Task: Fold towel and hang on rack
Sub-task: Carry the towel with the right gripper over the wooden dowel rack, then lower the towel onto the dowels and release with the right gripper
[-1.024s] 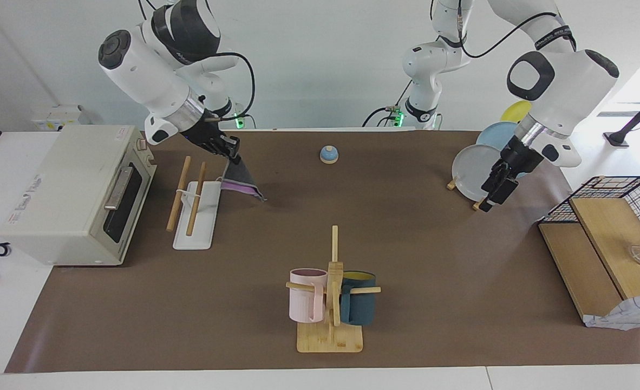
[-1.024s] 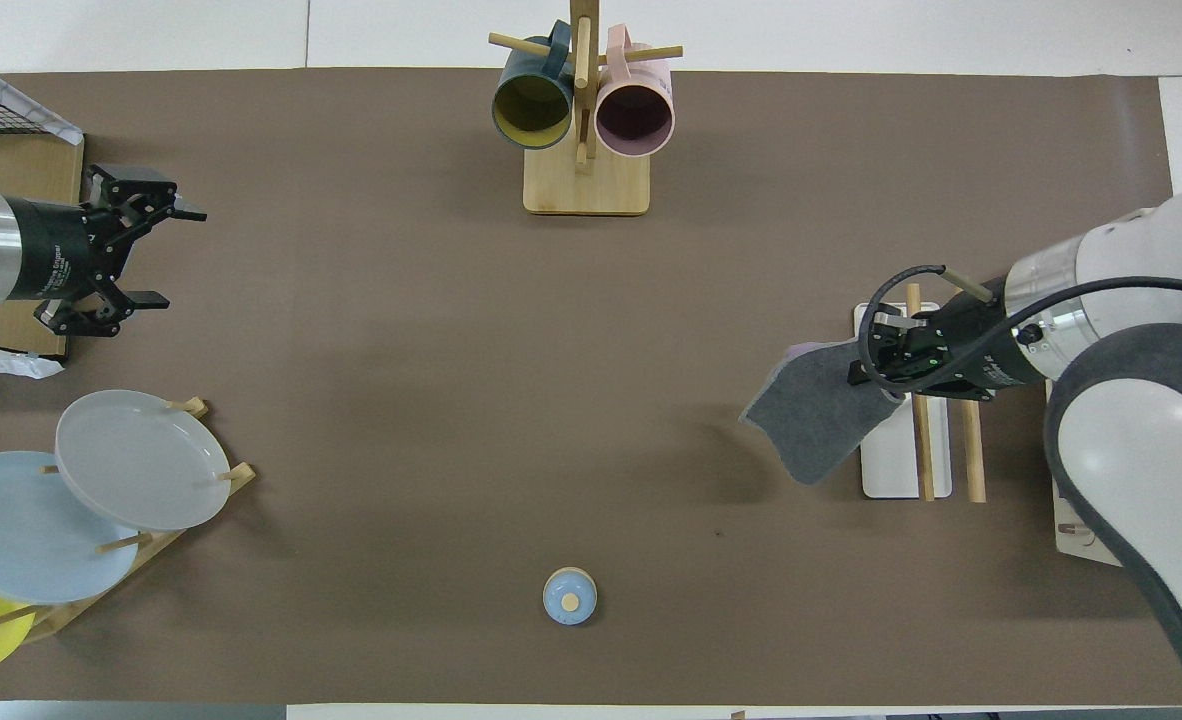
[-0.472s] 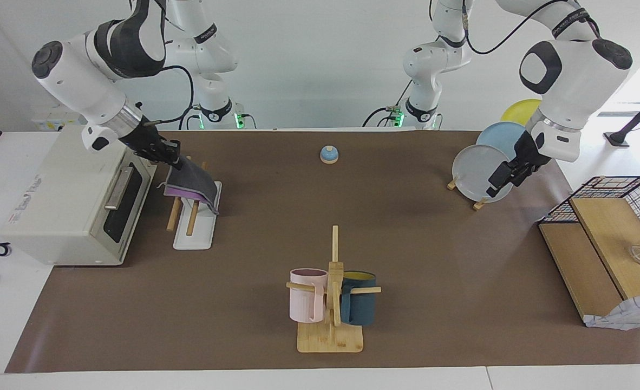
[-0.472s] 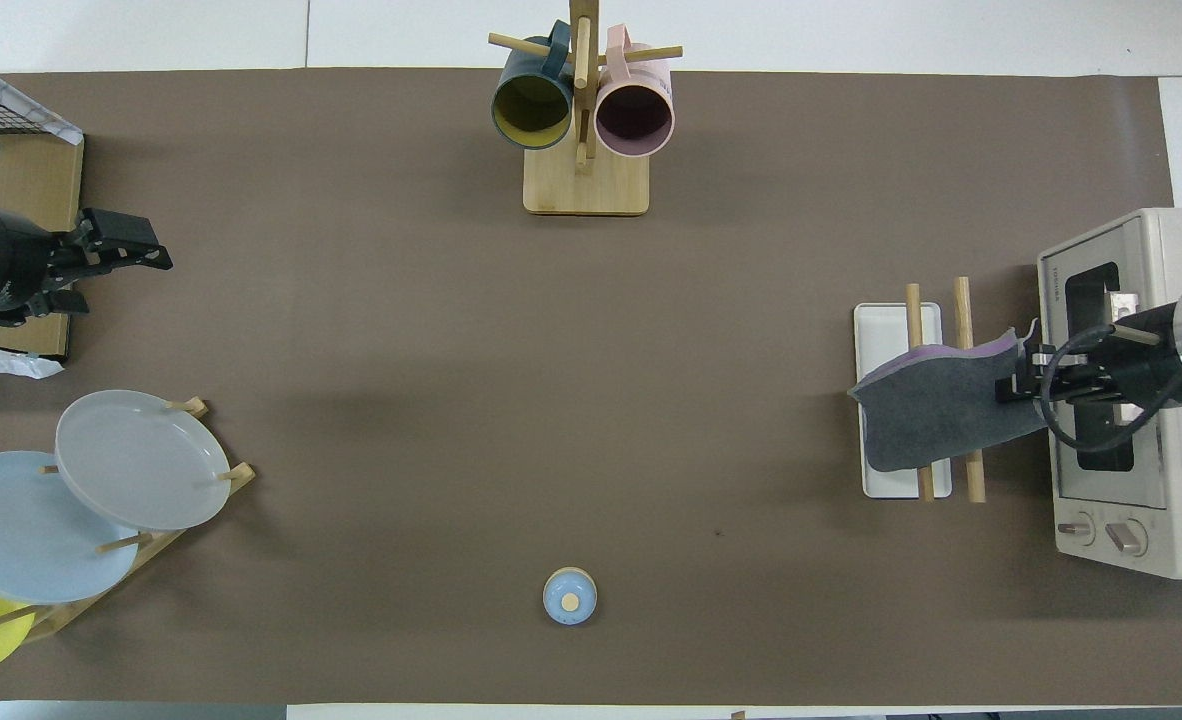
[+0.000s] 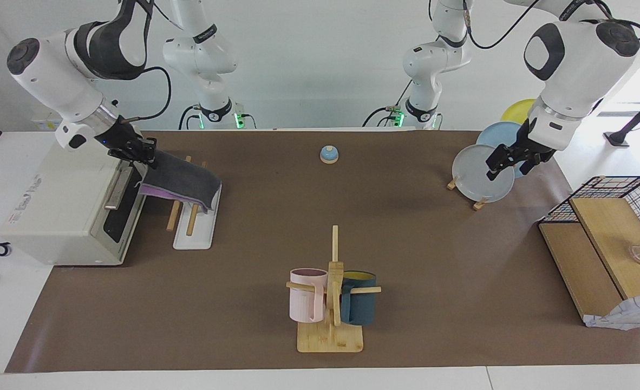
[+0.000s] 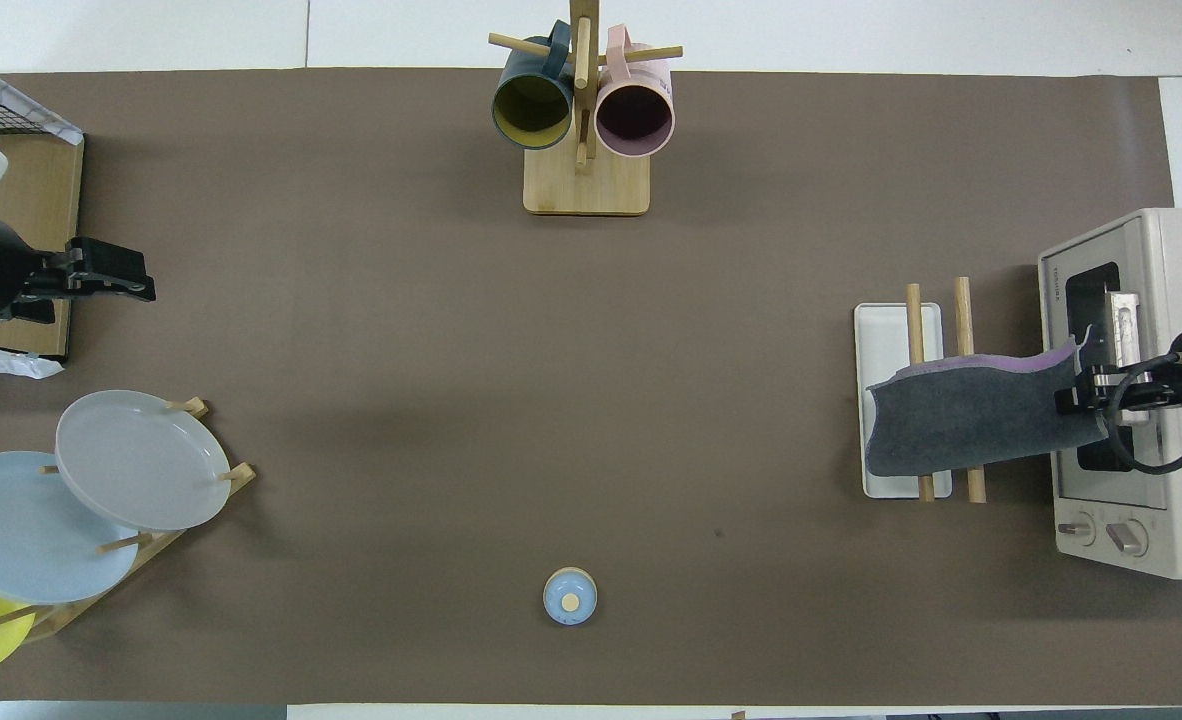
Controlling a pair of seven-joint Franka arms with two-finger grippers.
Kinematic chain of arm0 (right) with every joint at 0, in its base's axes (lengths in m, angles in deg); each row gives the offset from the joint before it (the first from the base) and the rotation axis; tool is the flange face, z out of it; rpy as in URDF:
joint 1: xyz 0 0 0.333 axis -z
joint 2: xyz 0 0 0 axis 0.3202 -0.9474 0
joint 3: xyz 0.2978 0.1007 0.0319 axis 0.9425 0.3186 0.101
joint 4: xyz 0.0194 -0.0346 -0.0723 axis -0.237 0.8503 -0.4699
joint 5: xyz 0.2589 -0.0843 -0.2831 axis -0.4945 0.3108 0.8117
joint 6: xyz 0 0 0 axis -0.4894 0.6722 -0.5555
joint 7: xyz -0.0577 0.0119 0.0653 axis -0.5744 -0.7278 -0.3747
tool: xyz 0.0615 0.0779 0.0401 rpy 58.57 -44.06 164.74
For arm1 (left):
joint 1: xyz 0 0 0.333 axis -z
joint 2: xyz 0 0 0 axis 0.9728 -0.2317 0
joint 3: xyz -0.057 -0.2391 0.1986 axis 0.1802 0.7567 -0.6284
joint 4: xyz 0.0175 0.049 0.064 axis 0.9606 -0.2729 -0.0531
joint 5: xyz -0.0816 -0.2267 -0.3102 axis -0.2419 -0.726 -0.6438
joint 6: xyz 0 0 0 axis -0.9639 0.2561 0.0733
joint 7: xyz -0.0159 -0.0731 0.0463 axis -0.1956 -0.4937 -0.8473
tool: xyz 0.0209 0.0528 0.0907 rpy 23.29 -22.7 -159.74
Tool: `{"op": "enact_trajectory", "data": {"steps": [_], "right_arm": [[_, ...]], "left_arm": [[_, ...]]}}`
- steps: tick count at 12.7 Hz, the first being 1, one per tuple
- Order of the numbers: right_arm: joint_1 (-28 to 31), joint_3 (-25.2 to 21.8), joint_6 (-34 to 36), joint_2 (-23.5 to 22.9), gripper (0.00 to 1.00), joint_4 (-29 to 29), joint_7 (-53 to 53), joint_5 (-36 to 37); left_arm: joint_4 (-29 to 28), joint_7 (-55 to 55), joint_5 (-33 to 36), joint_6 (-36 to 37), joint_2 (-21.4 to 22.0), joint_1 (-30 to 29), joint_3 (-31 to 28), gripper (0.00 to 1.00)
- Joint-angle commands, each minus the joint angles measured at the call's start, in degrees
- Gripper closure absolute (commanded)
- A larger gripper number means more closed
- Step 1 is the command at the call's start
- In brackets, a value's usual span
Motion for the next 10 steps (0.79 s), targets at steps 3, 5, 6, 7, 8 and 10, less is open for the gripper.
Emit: {"op": "enact_trajectory", "data": {"steps": [3,5,6,7,8,10], "right_arm": [[1.4,0.7,-1.8,2.7,1.0,3.6,3.6,4.5],[1.6,0.7,-2.0,2.8,1.0,3.8,3.7,4.6],[1.6,0.7,-1.9,2.7,1.0,3.8,3.7,4.7],[1.6,0.7,-1.9,2.7,0.94,3.7,3.7,4.9],[1.6,0.7,-1.8,2.7,0.7,3.6,3.7,5.6],[1.5,0.7,-1.8,2.6,0.0,3.3,3.7,5.8]], "left_arm": [[-0.3,-1.8,1.9,4.4,2.1,16.1,-13.6,0.0],[-1.2,-2.2,1.9,2.1,1.7,19.7,-17.3,0.0],[-0.8,-2.0,1.9,0.6,1.3,19.7,-17.4,0.0],[0.6,-1.8,1.8,1.4,-0.2,19.7,-17.4,0.0],[4.7,-1.8,1.8,4.7,-0.8,19.7,-17.0,0.0],[7.3,-1.8,1.7,8.6,-0.9,19.4,-16.6,0.0]]}}
